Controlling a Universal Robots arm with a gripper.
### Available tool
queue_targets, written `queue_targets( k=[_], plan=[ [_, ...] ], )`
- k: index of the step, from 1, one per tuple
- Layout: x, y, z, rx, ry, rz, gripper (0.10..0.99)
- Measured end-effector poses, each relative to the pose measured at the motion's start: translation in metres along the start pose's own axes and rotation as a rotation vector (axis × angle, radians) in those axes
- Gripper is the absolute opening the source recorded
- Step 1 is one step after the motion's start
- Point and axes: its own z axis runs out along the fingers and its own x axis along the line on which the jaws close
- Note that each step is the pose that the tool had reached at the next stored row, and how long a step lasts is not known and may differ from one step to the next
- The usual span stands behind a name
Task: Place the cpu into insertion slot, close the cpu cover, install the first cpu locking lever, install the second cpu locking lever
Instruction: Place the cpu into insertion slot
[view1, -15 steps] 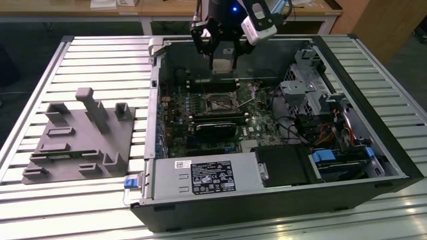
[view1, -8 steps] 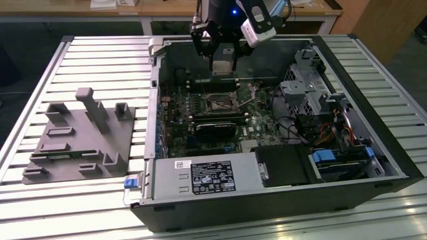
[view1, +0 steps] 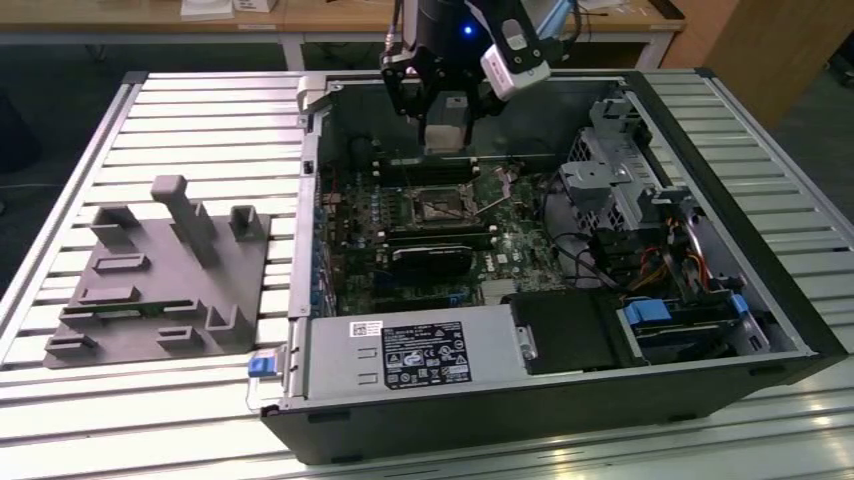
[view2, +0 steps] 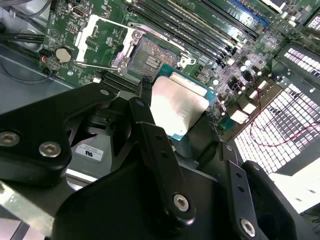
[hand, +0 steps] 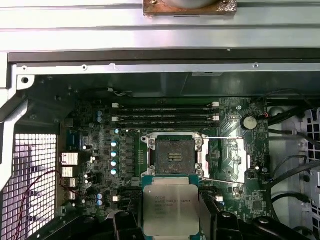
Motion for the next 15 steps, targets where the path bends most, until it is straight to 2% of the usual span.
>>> queue_targets(
  k=[15],
  plan=[
    [-0.0003,-0.0012,0.0130,0.000,0.0000,0.000,0.537]
  ],
)
